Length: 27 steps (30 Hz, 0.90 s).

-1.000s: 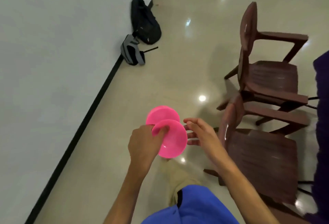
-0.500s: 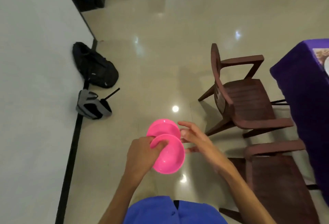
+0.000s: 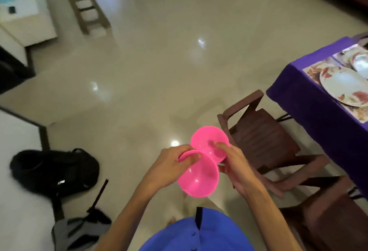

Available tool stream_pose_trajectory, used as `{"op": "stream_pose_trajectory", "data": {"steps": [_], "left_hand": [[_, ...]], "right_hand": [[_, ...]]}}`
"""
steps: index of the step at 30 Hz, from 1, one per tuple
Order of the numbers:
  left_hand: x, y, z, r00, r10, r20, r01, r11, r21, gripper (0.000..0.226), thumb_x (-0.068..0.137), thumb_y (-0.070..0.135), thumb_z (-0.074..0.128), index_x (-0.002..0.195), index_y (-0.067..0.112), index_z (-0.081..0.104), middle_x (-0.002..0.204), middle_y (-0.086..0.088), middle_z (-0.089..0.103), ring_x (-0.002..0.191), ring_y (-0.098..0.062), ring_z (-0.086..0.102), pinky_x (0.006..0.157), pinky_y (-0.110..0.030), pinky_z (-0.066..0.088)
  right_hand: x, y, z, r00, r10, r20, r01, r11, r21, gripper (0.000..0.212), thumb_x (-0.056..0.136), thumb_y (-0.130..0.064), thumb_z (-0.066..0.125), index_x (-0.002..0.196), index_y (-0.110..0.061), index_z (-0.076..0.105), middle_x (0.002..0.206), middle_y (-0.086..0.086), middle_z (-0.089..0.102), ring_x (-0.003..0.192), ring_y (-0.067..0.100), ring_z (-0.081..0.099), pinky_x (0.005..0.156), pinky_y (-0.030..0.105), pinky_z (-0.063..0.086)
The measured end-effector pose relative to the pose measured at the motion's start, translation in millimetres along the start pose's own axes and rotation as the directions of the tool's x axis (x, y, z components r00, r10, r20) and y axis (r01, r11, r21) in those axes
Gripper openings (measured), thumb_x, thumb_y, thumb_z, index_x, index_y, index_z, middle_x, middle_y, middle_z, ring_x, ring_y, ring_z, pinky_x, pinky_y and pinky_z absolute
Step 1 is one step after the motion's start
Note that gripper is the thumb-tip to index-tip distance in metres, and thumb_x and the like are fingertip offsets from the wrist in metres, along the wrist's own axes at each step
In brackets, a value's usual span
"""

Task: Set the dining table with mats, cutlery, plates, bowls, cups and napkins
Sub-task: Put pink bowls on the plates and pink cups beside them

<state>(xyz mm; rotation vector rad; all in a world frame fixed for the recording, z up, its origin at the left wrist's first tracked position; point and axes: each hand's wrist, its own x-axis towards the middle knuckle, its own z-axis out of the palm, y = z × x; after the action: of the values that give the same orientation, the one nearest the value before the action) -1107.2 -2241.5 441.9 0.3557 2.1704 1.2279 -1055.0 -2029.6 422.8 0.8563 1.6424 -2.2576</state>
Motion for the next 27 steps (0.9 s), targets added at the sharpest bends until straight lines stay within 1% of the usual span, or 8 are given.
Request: {"op": "stream_pose_trajectory", "data": {"steps": [3, 7, 10, 13, 18, 21, 24, 27], "left_hand": [[82, 0, -44, 1.000, -0.013, -0.002, 0.013, 0.977, -0.214, 0.010, 0.099, 0.035, 0.070, 0.104, 0.038, 0.077, 0.105, 0.012, 0.076, 0.099, -0.012, 0.070, 0.080, -0.029, 0.057], [204, 3, -95, 0.983, -0.185, 0.007, 0.172, 0.895, -0.412, 0.013, 0.100, 0.033, 0.068, 0.107, 0.029, 0.078, 0.113, -0.005, 0.074, 0.095, -0.020, 0.071, 0.060, -0.032, 0.057], [293, 21, -134, 0.984, -0.174, 0.028, 0.171, 0.900, -0.401, 0.016, 0.100, 0.032, 0.068, 0.112, 0.028, 0.078, 0.116, -0.006, 0.074, 0.103, -0.025, 0.070, 0.062, -0.027, 0.057], [378, 54, -176, 0.985, -0.149, 0.083, 0.169, 0.919, -0.355, 0.017, 0.099, 0.036, 0.069, 0.111, 0.027, 0.076, 0.115, -0.003, 0.073, 0.105, -0.024, 0.069, 0.064, -0.027, 0.058], [527, 118, -232, 0.982, -0.081, 0.168, 0.135, 0.929, -0.344, 0.038, 0.086, 0.053, 0.076, 0.115, 0.029, 0.074, 0.117, -0.003, 0.074, 0.111, -0.031, 0.071, 0.078, -0.055, 0.064], [633, 141, -246, 0.969, -0.058, 0.239, 0.135, 0.939, -0.318, 0.032, 0.093, 0.048, 0.076, 0.119, 0.030, 0.074, 0.118, -0.006, 0.075, 0.106, -0.037, 0.072, 0.086, -0.068, 0.058], [730, 173, -252, 0.952, -0.045, 0.303, 0.137, 0.948, -0.288, 0.036, 0.090, 0.046, 0.073, 0.121, 0.027, 0.074, 0.118, -0.003, 0.076, 0.112, -0.028, 0.072, 0.086, -0.053, 0.063], [824, 221, -248, 0.911, -0.042, 0.410, 0.153, 0.958, -0.242, 0.042, 0.085, 0.048, 0.078, 0.120, 0.025, 0.074, 0.118, -0.001, 0.076, 0.113, -0.027, 0.072, 0.080, -0.041, 0.063]], "right_hand": [[72, -23, 10, 0.982, 0.015, -0.187, 0.022, 0.981, 0.195, 0.029, 0.095, -0.018, 0.066, 0.121, -0.006, 0.068, 0.105, 0.016, 0.073, 0.084, 0.029, 0.073, 0.063, 0.039, 0.060], [179, -70, 12, 0.943, 0.059, -0.327, 0.064, 0.934, 0.351, 0.038, 0.092, -0.017, 0.071, 0.126, -0.003, 0.062, 0.117, 0.023, 0.066, 0.087, 0.034, 0.070, 0.068, 0.042, 0.063], [252, -114, 9, 0.911, 0.059, -0.408, 0.121, 0.907, 0.402, 0.049, 0.089, -0.020, 0.074, 0.132, -0.003, 0.057, 0.129, 0.026, 0.061, 0.095, 0.036, 0.070, 0.064, 0.036, 0.061], [314, -173, 13, 0.902, 0.048, -0.429, 0.142, 0.906, 0.399, 0.044, 0.093, -0.020, 0.070, 0.133, -0.004, 0.056, 0.123, 0.022, 0.064, 0.091, 0.034, 0.073, 0.067, 0.037, 0.061], [414, -265, 14, 0.886, 0.032, -0.462, 0.198, 0.875, 0.441, 0.036, 0.095, -0.020, 0.068, 0.127, -0.005, 0.061, 0.121, 0.022, 0.066, 0.095, 0.033, 0.073, 0.069, 0.040, 0.061], [485, -303, -2, 0.848, 0.071, -0.524, 0.232, 0.841, 0.489, 0.030, 0.095, -0.020, 0.068, 0.122, -0.009, 0.062, 0.125, 0.024, 0.064, 0.096, 0.033, 0.072, 0.072, 0.042, 0.062], [549, -341, -24, 0.805, 0.103, -0.584, 0.281, 0.801, 0.529, 0.025, 0.096, -0.020, 0.067, 0.119, -0.013, 0.061, 0.120, 0.020, 0.065, 0.093, 0.032, 0.072, 0.073, 0.041, 0.062], [602, -389, -57, 0.714, 0.152, -0.684, 0.370, 0.748, 0.552, 0.027, 0.096, -0.019, 0.066, 0.122, -0.013, 0.060, 0.113, 0.015, 0.065, 0.087, 0.030, 0.072, 0.071, 0.038, 0.061]]}}
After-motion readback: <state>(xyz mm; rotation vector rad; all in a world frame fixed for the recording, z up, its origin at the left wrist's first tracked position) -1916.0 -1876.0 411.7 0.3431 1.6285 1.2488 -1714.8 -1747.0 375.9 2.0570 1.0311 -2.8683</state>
